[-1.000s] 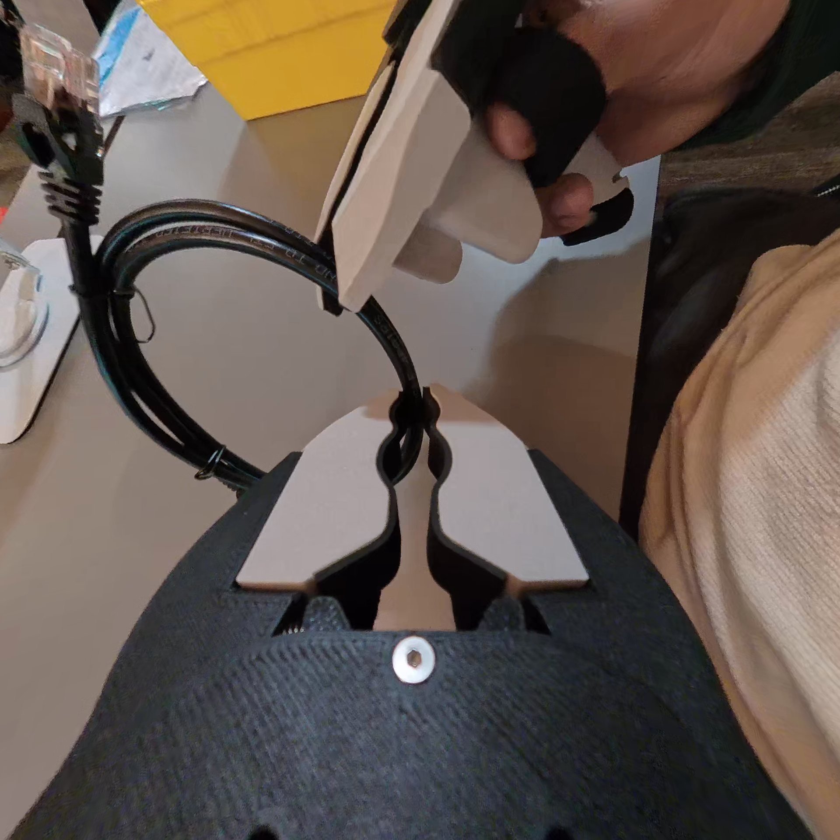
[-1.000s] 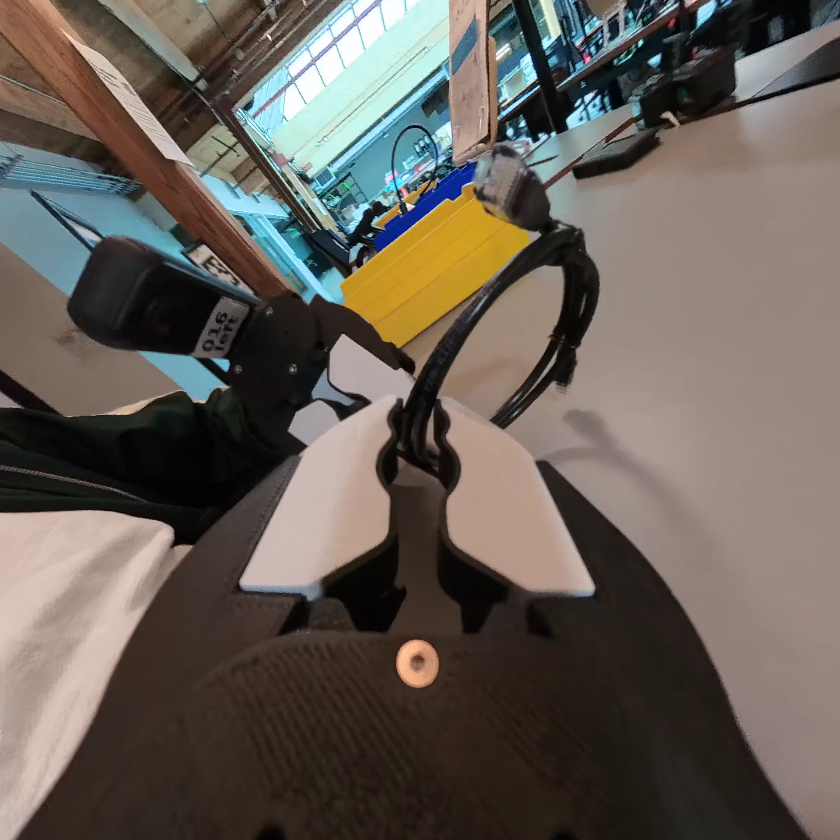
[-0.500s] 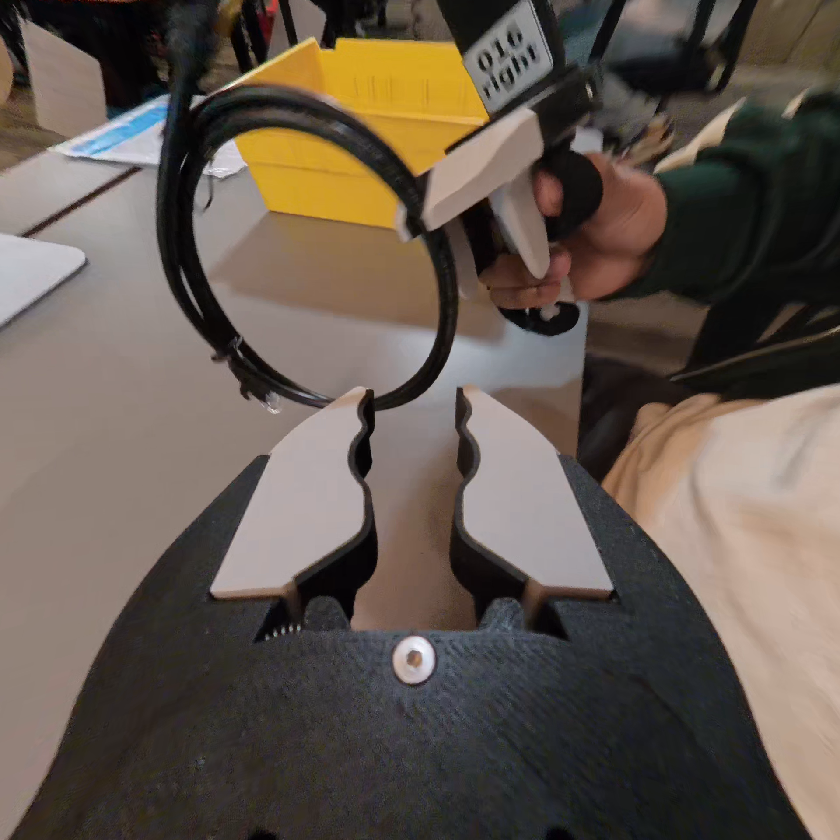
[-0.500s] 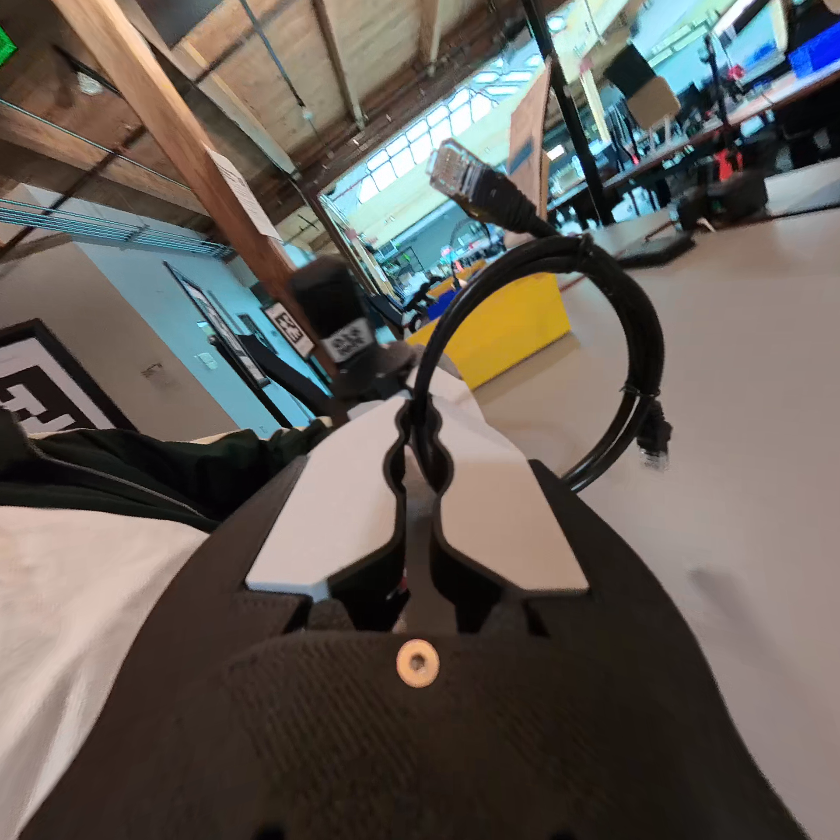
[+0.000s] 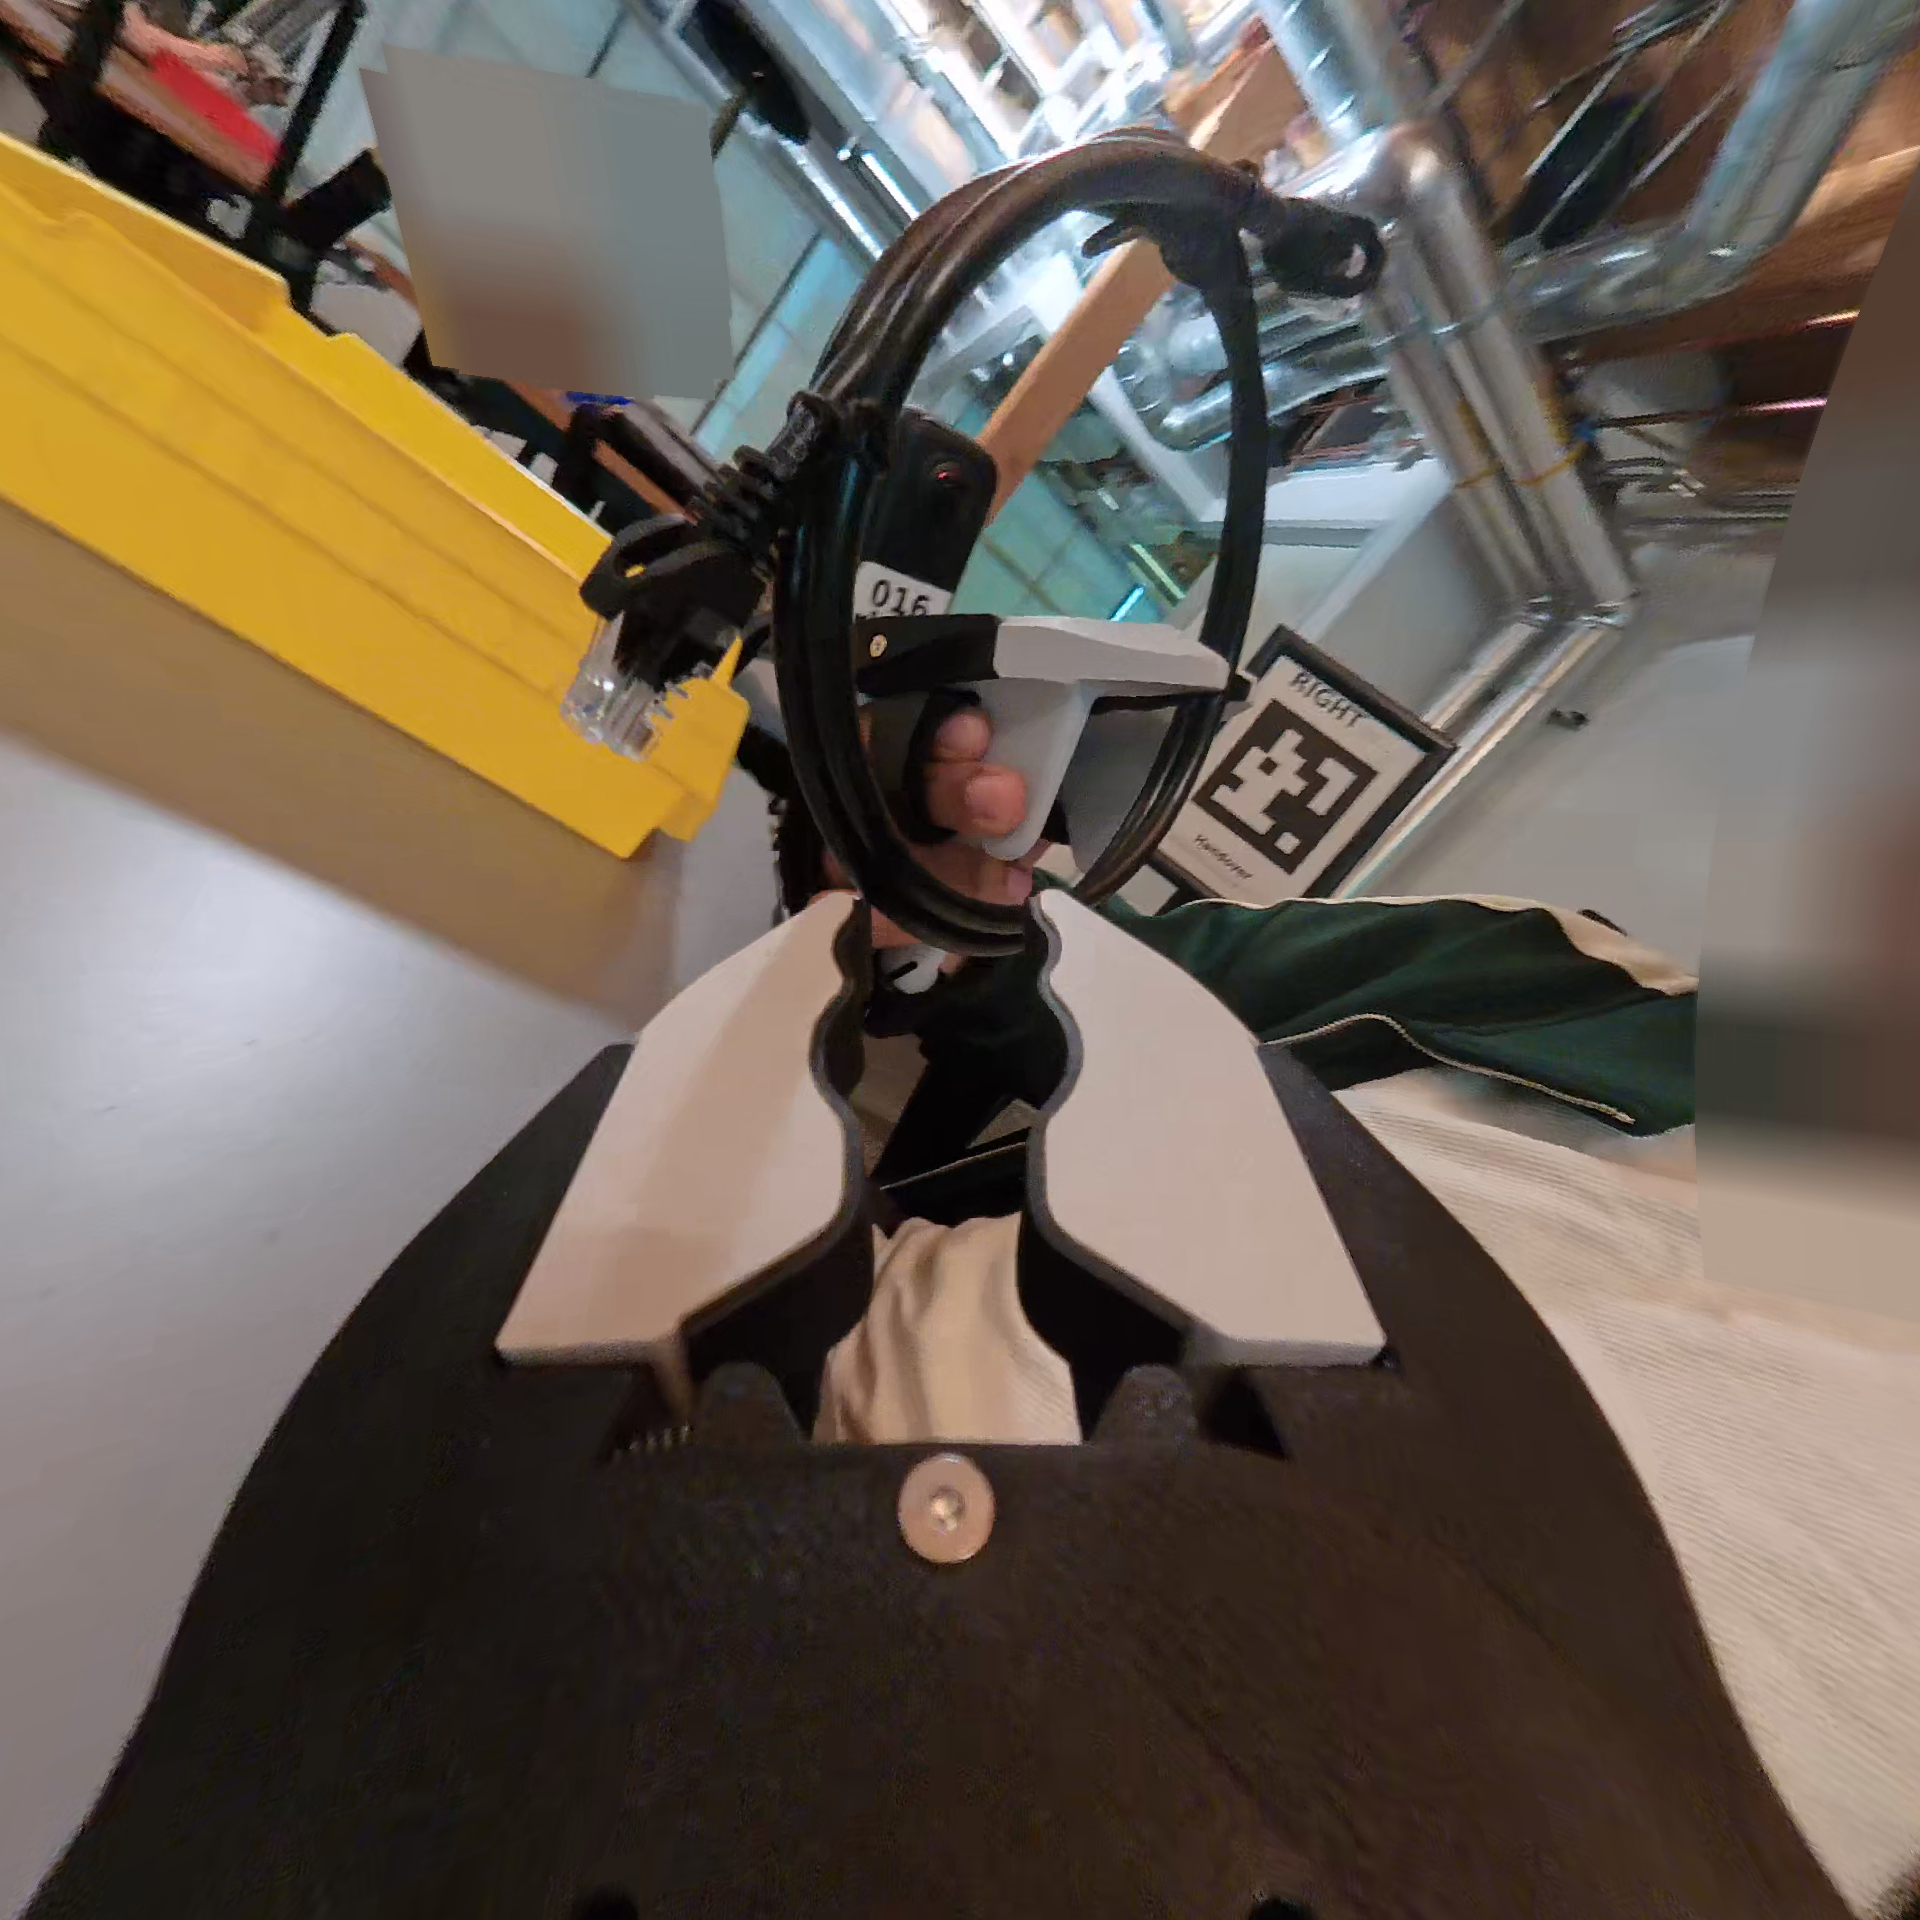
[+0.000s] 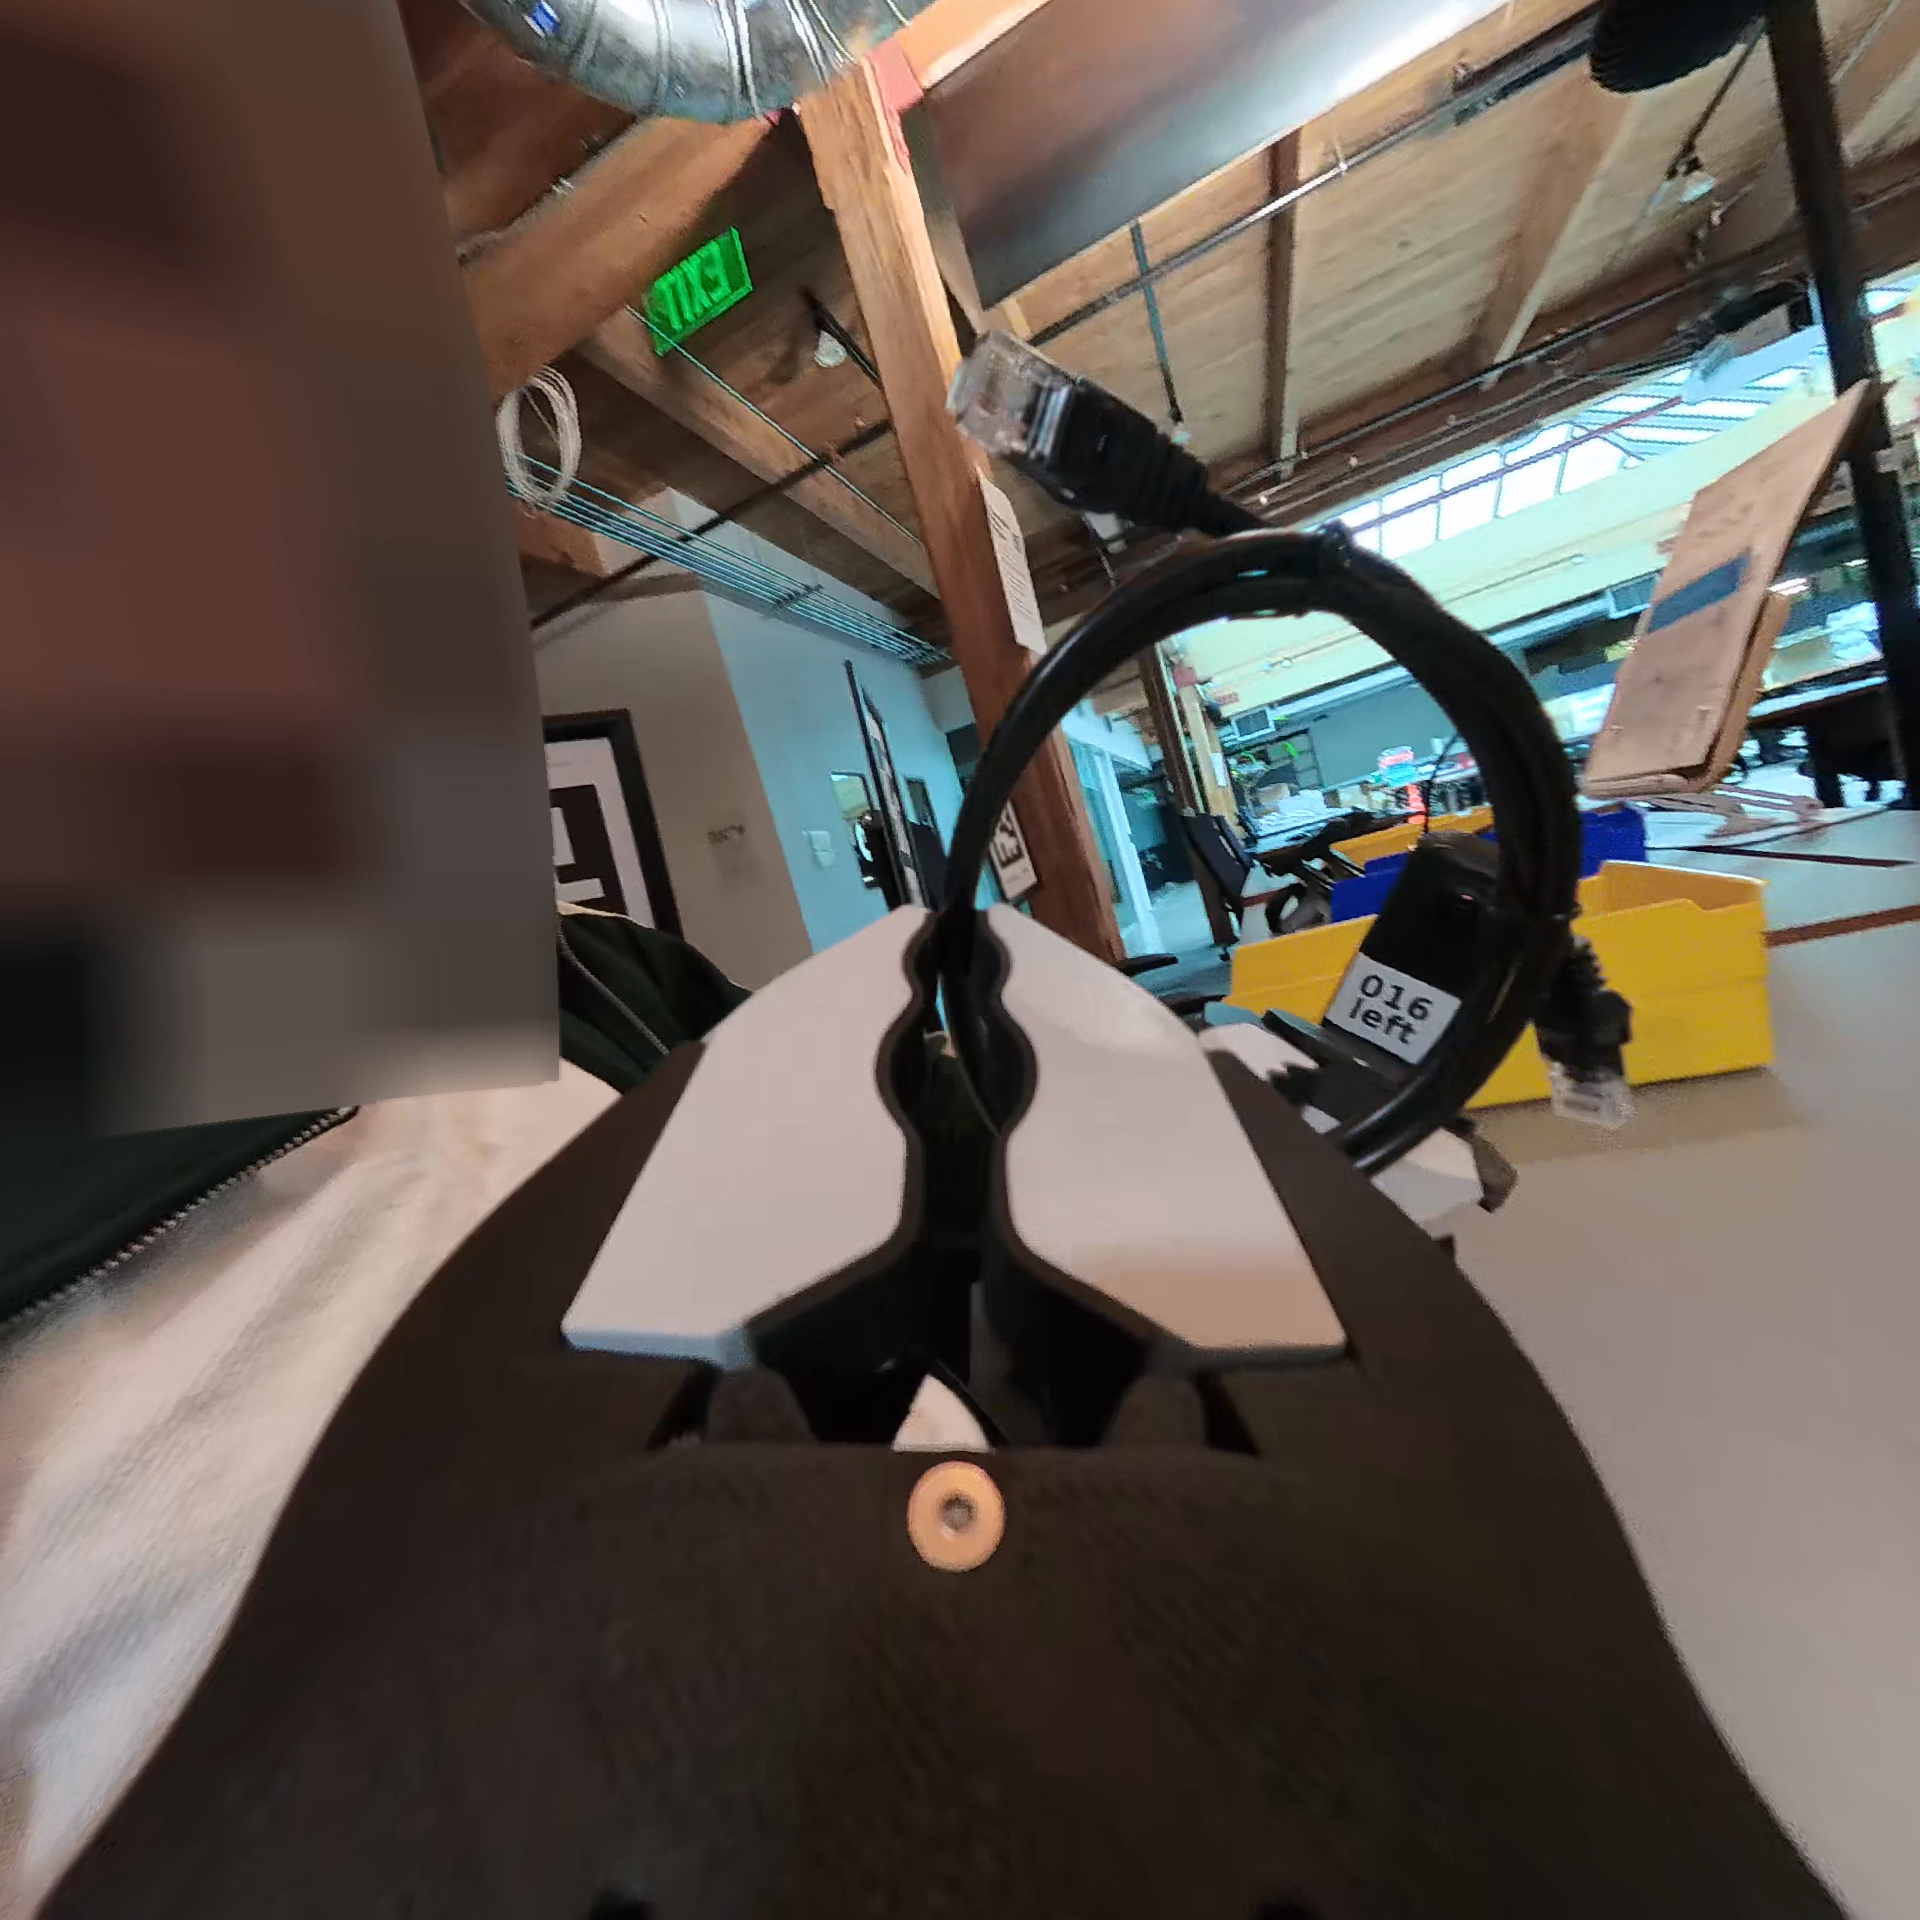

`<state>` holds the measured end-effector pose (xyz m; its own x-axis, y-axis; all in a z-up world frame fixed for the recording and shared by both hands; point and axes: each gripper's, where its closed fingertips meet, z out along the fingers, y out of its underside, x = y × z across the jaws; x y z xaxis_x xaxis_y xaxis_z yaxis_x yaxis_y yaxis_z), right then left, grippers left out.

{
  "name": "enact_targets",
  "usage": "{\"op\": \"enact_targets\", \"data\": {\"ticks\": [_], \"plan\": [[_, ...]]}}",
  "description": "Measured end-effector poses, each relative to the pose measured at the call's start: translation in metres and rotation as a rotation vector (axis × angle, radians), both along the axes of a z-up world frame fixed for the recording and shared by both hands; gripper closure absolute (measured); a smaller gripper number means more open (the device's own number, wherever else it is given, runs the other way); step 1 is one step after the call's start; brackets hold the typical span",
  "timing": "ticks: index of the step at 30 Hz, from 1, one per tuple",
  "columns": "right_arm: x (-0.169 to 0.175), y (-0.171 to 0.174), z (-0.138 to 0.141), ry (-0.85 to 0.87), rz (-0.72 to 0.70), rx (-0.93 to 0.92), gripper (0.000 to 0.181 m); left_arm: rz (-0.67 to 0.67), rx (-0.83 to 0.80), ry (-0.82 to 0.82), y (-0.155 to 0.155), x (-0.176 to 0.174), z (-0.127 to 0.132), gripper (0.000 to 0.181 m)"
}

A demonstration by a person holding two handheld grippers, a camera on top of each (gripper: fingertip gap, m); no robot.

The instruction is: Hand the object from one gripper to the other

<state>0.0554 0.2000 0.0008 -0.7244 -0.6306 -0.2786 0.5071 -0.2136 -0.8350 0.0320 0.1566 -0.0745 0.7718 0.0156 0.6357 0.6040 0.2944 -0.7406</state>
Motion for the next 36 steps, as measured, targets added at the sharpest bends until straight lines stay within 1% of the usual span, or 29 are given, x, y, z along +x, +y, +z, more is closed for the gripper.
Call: {"op": "enact_targets", "data": {"ticks": [4, 8, 12, 15, 18, 19, 21, 23, 24, 26, 28, 29, 31, 33, 36], "plan": [[0.003, 0.004, 0.002, -0.020, 0.054, -0.021, 0.175, -0.053, 0.052, -0.019, 0.003, 0.005, 0.004, 0.154], [0.012, 0.003, 0.002, -0.001, 0.084, -0.015, 0.175, -0.068, 0.029, 0.004, 0.008, 0.008, 0.001, 0.151], [0.010, 0.006, 0.005, -0.018, 0.086, -0.035, 0.175, -0.073, 0.090, 0.064, 0.001, 0.013, 0.017, 0.154], [0.004, 0.006, 0.003, -0.029, 0.079, -0.028, 0.175, -0.068, 0.130, 0.088, -0.007, 0.014, 0.025, 0.155], [-0.003, 0.005, -0.002, -0.046, 0.067, -0.013, 0.175, -0.067, 0.189, 0.116, -0.017, 0.016, 0.036, 0.167], [-0.005, 0.003, -0.005, -0.043, 0.052, -0.002, 0.175, -0.062, 0.204, 0.118, -0.020, 0.016, 0.039, 0.167], [-0.016, -0.002, -0.013, -0.046, -0.016, 0.027, 0.175, -0.040, 0.221, 0.122, -0.027, 0.014, 0.045, 0.169], [-0.034, -0.009, -0.023, -0.051, -0.131, 0.062, 0.170, 0.021, 0.203, 0.136, -0.033, 0.008, 0.047, 0.170], [-0.044, -0.013, -0.027, -0.064, -0.190, 0.078, 0.156, 0.057, 0.175, 0.154, -0.035, 0.006, 0.047, 0.171], [-0.065, -0.018, -0.032, -0.112, -0.317, 0.108, 0.119, 0.131, 0.102, 0.199, -0.039, 0.001, 0.046, 0.173], [-0.082, -0.020, -0.040, -0.128, -0.433, 0.144, 0.099, 0.187, 0.022, 0.252, -0.042, 0.000, 0.049, 0.175], [-0.087, -0.021, -0.044, -0.117, -0.477, 0.164, 0.093, 0.217, -0.030, 0.278, -0.043, -0.001, 0.049, 0.174], [-0.093, -0.020, -0.047, -0.085, -0.540, 0.182, 0.090, 0.257, -0.094, 0.346, -0.043, 0.001, 0.053, 0.175], [-0.097, -0.020, -0.048, -0.062, -0.583, 0.204, 0.088, 0.260, -0.138, 0.370, -0.043, 0.002, 0.053, 0.177], [-0.106, -0.019, -0.054, 0.003, -0.684, 0.252, 0.088, 0.254, -0.140, 0.384, -0.043, 0.004, 0.053, 0.177]]}}
